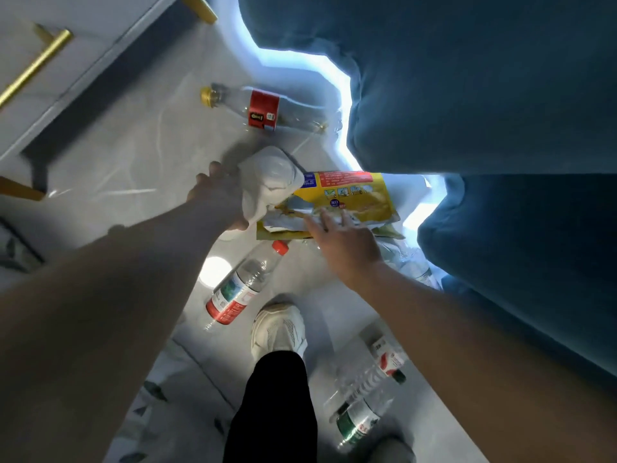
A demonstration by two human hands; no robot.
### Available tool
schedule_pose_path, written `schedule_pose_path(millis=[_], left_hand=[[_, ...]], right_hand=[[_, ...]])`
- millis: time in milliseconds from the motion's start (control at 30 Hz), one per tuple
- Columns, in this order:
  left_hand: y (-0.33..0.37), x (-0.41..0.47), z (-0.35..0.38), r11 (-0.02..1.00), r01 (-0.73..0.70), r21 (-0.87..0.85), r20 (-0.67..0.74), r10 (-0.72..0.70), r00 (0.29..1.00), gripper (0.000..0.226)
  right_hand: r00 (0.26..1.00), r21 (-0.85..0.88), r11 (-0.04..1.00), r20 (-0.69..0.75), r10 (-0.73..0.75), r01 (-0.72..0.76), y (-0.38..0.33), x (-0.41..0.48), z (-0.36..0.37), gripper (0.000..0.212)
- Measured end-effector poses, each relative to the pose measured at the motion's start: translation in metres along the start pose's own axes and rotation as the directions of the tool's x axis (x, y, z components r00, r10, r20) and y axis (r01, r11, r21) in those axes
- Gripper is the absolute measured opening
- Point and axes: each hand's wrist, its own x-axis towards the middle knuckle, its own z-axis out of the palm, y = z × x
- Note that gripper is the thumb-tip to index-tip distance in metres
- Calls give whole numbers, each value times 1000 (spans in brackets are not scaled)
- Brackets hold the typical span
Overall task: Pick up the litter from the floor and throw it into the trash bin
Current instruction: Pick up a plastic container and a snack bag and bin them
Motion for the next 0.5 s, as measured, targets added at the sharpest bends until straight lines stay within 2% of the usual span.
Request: schedule_pose_path(millis=[100, 267, 400, 500], left_hand=[[-14, -35, -1, 994, 19, -111, -28, -22, 999, 92], [-24, -121, -13, 948, -32, -316, -90, 4, 996, 89], [-25, -203, -21, 888, -43, -458, -142, -26, 990, 87], [-24, -269, -26, 849, -49, -526, -201, -68, 977, 86]], right_hand=[[1000, -12, 1000, 29, -6, 7, 7, -23, -33, 57], [998, 18, 998, 40, -55, 54, 20, -76, -93, 61], [1000, 0, 1000, -22, 2, -2, 17, -130, -138, 51], [998, 64, 996, -6, 57, -56, 15, -181, -173, 55]])
